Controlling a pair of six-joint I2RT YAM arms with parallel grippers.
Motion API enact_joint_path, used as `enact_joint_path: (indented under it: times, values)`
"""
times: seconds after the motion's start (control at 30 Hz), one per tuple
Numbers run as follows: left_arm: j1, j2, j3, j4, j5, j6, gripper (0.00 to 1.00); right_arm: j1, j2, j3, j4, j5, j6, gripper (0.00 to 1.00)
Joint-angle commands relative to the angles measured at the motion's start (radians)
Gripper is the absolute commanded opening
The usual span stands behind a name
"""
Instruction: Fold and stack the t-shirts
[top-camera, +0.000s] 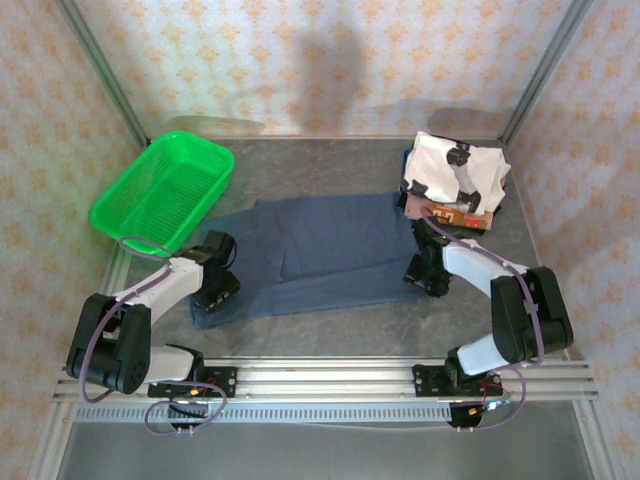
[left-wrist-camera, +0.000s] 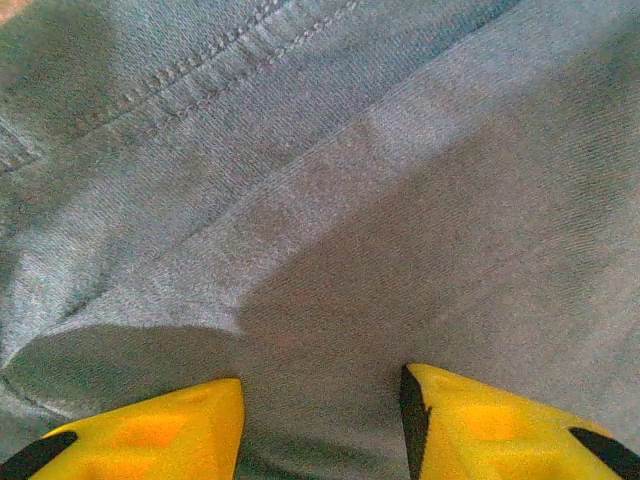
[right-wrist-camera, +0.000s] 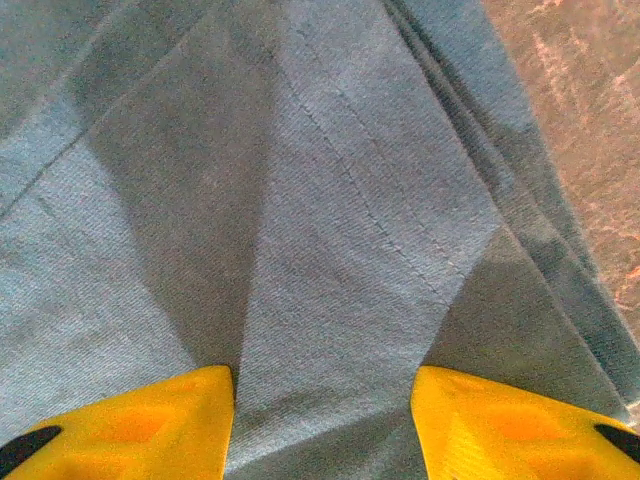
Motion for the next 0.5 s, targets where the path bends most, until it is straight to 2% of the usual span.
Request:
enact_joint_path:
  times: [0.0, 0.13, 0.2, 0.3, 0.47]
  values:
    - [0.012, -0.009, -0.026, -0.063, -0.059, 0.011, 0.47, 0.037, 0.052, -0.012, -0.118, 0.057, 0.020, 0.51]
    - [0.013, -0.029, -0.040, -0.083, -0.061, 0.009, 0.47, 0.099, 0.040, -0.043, -0.175, 0.052, 0.037, 0.51]
    - [0.013, -0.044, -0.049, -0.098, -0.063, 0.011, 0.48, 0.129, 0.022, -0.047, -0.181, 0.046, 0.023, 0.45]
    - [0.013, -0.071, -0.067, -0.119, -0.061, 0.015, 0.54, 0.147, 0.035, -0.009, -0.243, 0.051, 0.027, 0.41]
    - [0.013, -0.147, -0.097, -0.159, -0.049, 0.012, 0.59, 0.209, 0.065, 0.045, -0.317, 0.030, 0.029, 0.39]
